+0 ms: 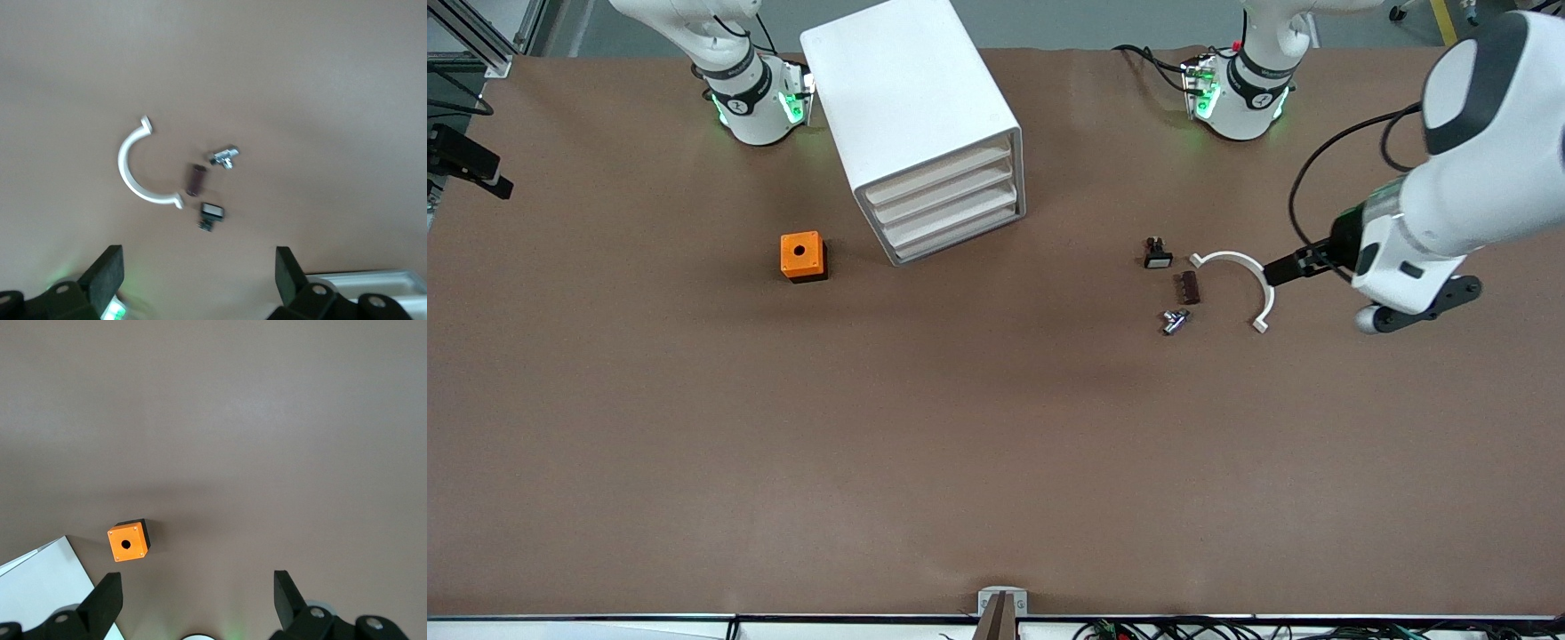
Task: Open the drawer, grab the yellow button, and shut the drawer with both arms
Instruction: 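Reach the left gripper to the top drawer of the white cabinet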
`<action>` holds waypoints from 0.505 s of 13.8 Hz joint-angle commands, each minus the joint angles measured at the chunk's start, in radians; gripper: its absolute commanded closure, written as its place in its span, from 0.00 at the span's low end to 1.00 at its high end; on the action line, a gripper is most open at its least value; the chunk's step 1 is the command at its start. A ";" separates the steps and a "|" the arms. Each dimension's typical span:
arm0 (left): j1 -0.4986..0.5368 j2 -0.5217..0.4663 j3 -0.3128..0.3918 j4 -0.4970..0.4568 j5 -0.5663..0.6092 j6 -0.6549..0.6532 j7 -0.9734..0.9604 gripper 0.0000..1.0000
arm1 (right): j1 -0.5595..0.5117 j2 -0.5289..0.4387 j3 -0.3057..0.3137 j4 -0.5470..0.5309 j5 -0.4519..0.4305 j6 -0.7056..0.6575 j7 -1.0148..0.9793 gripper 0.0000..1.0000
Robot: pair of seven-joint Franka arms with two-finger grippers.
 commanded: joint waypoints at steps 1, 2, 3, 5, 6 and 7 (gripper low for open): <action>-0.056 0.044 0.000 0.031 -0.052 -0.012 -0.193 0.00 | -0.010 -0.025 0.005 -0.021 -0.012 0.004 -0.013 0.00; -0.093 0.057 0.000 0.029 -0.062 -0.014 -0.271 0.00 | -0.009 -0.025 0.005 -0.021 -0.012 0.004 -0.013 0.00; -0.127 0.065 0.000 0.031 -0.062 -0.014 -0.351 0.00 | -0.009 -0.025 0.005 -0.021 -0.012 0.004 -0.013 0.00; -0.173 0.087 0.000 0.029 -0.120 -0.015 -0.491 0.00 | -0.010 -0.025 0.005 -0.021 -0.012 0.006 -0.013 0.00; -0.184 0.102 0.000 0.031 -0.164 -0.015 -0.536 0.00 | -0.010 -0.025 0.005 -0.021 -0.012 0.006 -0.013 0.00; -0.208 0.114 0.000 0.031 -0.203 -0.015 -0.588 0.00 | -0.010 -0.025 0.005 -0.021 -0.012 0.004 -0.013 0.00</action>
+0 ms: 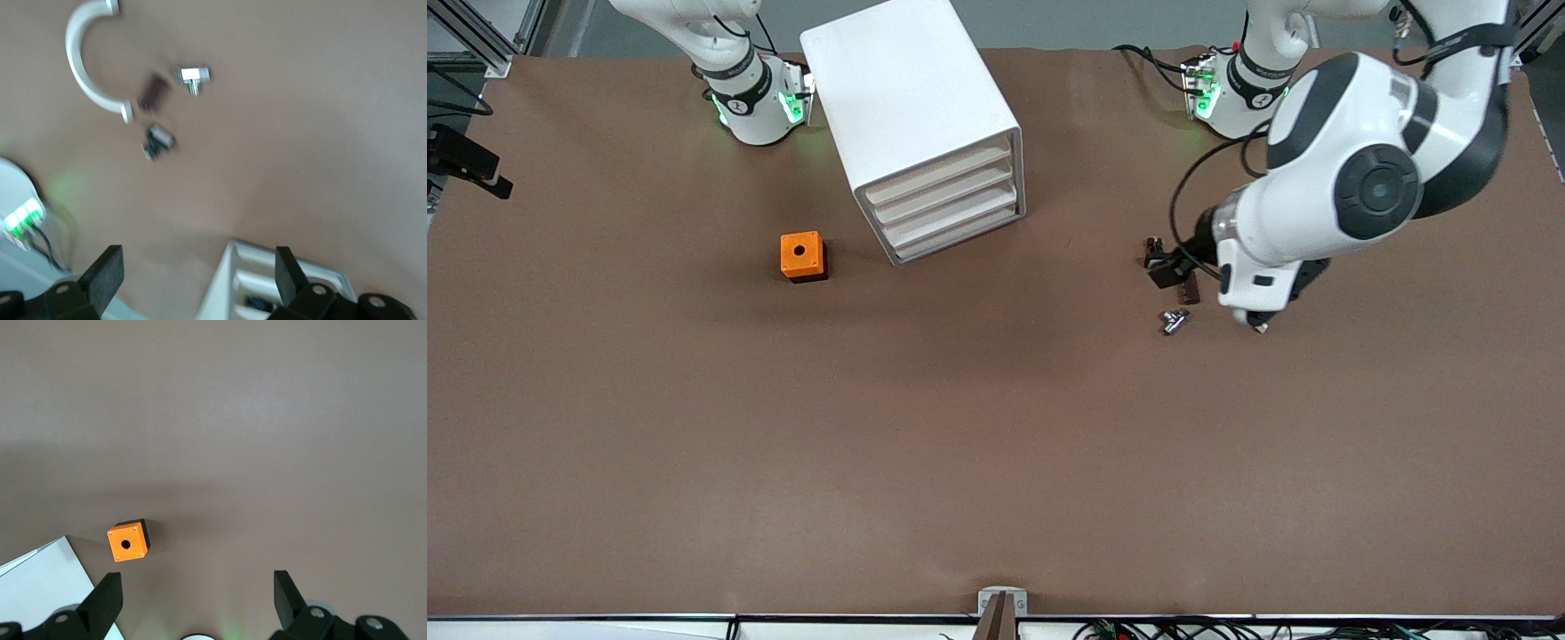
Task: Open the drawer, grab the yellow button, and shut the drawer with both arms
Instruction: 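Reach the left gripper to the top drawer of the white cabinet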
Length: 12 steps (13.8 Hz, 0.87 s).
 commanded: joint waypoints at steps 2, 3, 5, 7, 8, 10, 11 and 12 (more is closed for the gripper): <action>-0.038 0.070 0.005 0.029 -0.136 -0.015 -0.274 0.00 | -0.010 -0.023 0.006 -0.021 -0.012 0.004 -0.013 0.00; -0.046 0.087 0.005 0.029 -0.176 -0.015 -0.357 0.00 | -0.010 -0.023 0.006 -0.021 -0.012 0.004 -0.013 0.00; -0.056 0.109 0.005 0.031 -0.233 -0.015 -0.506 0.00 | -0.010 -0.025 0.006 -0.021 -0.012 0.004 -0.013 0.00; -0.055 0.141 0.005 0.029 -0.307 -0.015 -0.648 0.00 | -0.008 -0.023 0.006 -0.021 -0.012 0.004 -0.013 0.00; -0.053 0.167 0.007 0.031 -0.374 -0.014 -0.719 0.00 | -0.008 -0.023 0.006 -0.021 -0.012 0.004 -0.013 0.00; -0.055 0.214 0.008 0.045 -0.466 -0.013 -0.828 0.00 | -0.008 -0.023 0.006 -0.021 -0.012 0.003 -0.013 0.00; -0.058 0.231 0.007 0.046 -0.497 -0.007 -0.859 0.00 | -0.008 -0.023 0.006 -0.021 -0.012 0.003 -0.013 0.00; -0.066 0.245 0.007 0.045 -0.558 -0.007 -0.896 0.00 | -0.008 -0.023 0.006 -0.021 -0.012 0.004 -0.013 0.00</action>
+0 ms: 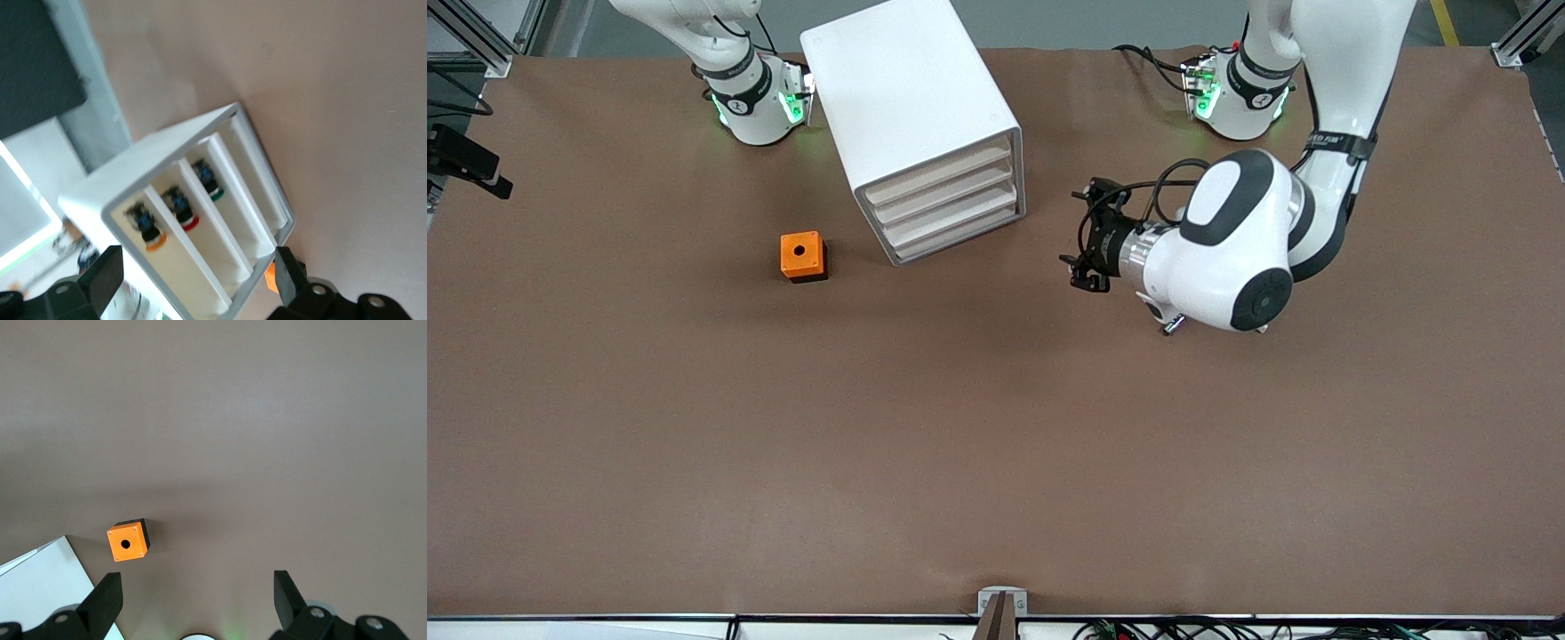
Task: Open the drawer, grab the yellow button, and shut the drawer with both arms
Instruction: 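Reach the left gripper to the top drawer of the white cabinet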
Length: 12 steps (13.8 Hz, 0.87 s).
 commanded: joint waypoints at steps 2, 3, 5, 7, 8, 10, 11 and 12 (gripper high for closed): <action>-0.030 0.086 0.006 0.033 -0.173 -0.007 -0.159 0.00 | -0.008 -0.023 0.006 -0.020 -0.011 0.004 -0.011 0.00; -0.033 0.131 0.006 0.033 -0.232 -0.006 -0.220 0.00 | -0.008 -0.025 0.008 -0.020 -0.010 0.004 -0.011 0.00; -0.054 0.182 0.006 0.038 -0.290 -0.006 -0.313 0.00 | -0.008 -0.023 0.008 -0.020 -0.010 0.004 -0.011 0.00; -0.088 0.197 0.006 0.040 -0.300 -0.007 -0.338 0.00 | -0.010 -0.025 0.006 -0.020 -0.010 0.006 -0.011 0.00; -0.108 0.208 0.006 0.040 -0.301 -0.006 -0.345 0.01 | -0.010 -0.025 0.006 -0.020 -0.008 0.006 -0.011 0.00; -0.137 0.232 0.006 0.041 -0.338 0.005 -0.377 0.17 | -0.014 -0.023 0.005 -0.021 -0.001 0.007 -0.011 0.00; -0.148 0.242 0.006 0.041 -0.353 0.011 -0.377 0.24 | -0.013 -0.025 0.006 -0.021 0.001 0.007 -0.011 0.00; -0.166 0.245 0.006 0.041 -0.355 0.013 -0.379 0.28 | -0.013 -0.025 0.006 -0.021 0.001 0.007 -0.011 0.00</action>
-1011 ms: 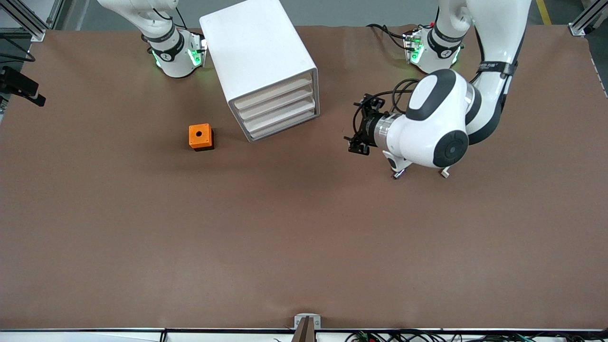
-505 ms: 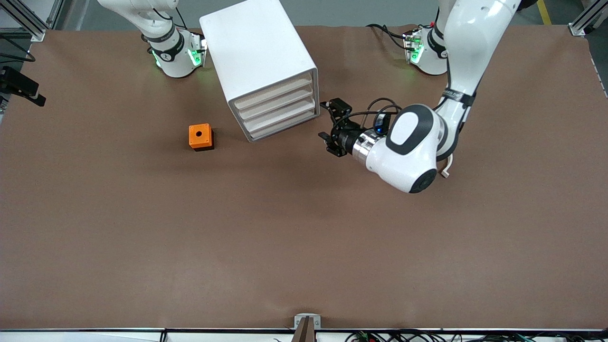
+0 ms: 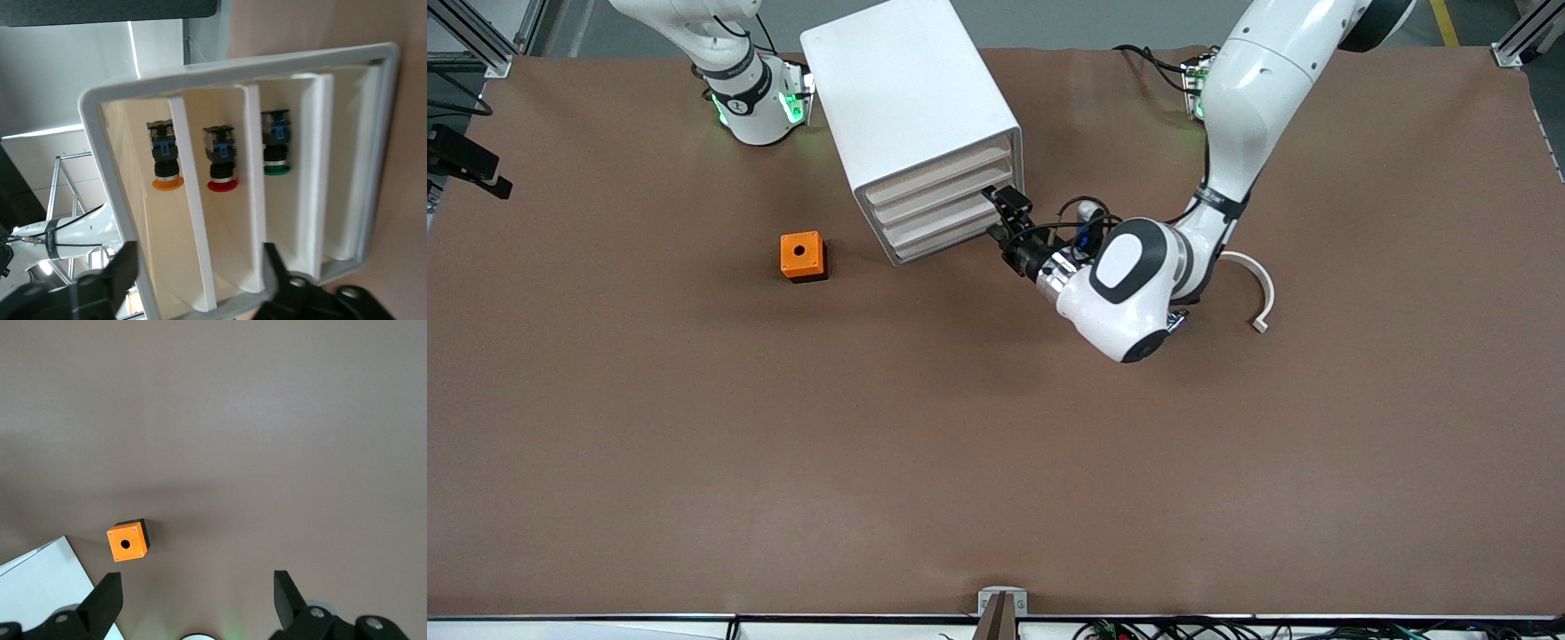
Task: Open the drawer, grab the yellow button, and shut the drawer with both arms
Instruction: 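Reach the left gripper to the top drawer of the white cabinet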
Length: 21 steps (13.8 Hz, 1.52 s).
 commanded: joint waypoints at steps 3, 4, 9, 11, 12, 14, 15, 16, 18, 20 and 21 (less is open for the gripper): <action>-0.081 0.045 0.007 0.026 -0.074 0.019 -0.025 0.40 | -0.014 -0.025 0.007 -0.022 0.006 0.007 -0.004 0.00; -0.092 0.046 0.006 0.026 -0.079 0.019 -0.025 0.40 | -0.014 -0.025 0.007 -0.022 0.006 0.007 -0.004 0.00; -0.138 0.062 0.007 0.024 -0.087 0.024 -0.033 0.51 | -0.012 -0.025 0.007 -0.022 0.006 0.007 -0.002 0.00; -0.144 0.065 0.007 0.024 -0.088 0.036 -0.034 0.64 | -0.012 -0.026 0.007 -0.022 0.006 0.009 -0.002 0.00; -0.152 0.064 0.007 0.024 -0.087 0.036 -0.043 0.69 | -0.012 -0.026 0.007 -0.022 0.006 0.009 -0.002 0.00; -0.155 0.064 0.007 0.026 -0.087 0.041 -0.057 0.86 | -0.012 -0.026 0.007 -0.022 0.006 0.009 -0.002 0.00; -0.155 0.059 0.007 0.026 -0.085 0.048 -0.065 1.00 | -0.012 -0.026 0.007 -0.022 0.006 0.009 -0.002 0.00; -0.150 0.058 0.012 0.030 -0.085 0.048 -0.080 1.00 | -0.012 -0.026 0.007 -0.022 0.006 0.009 -0.002 0.00; -0.141 0.059 0.029 0.052 -0.081 0.050 -0.115 1.00 | -0.014 -0.026 0.007 -0.024 0.006 0.007 -0.002 0.00; -0.126 0.059 0.072 0.072 -0.084 0.048 -0.114 1.00 | -0.014 -0.023 0.007 -0.019 0.006 0.003 -0.001 0.00; -0.105 0.059 0.082 0.089 -0.084 0.048 -0.111 1.00 | -0.016 -0.020 0.007 -0.012 0.006 -0.002 -0.001 0.00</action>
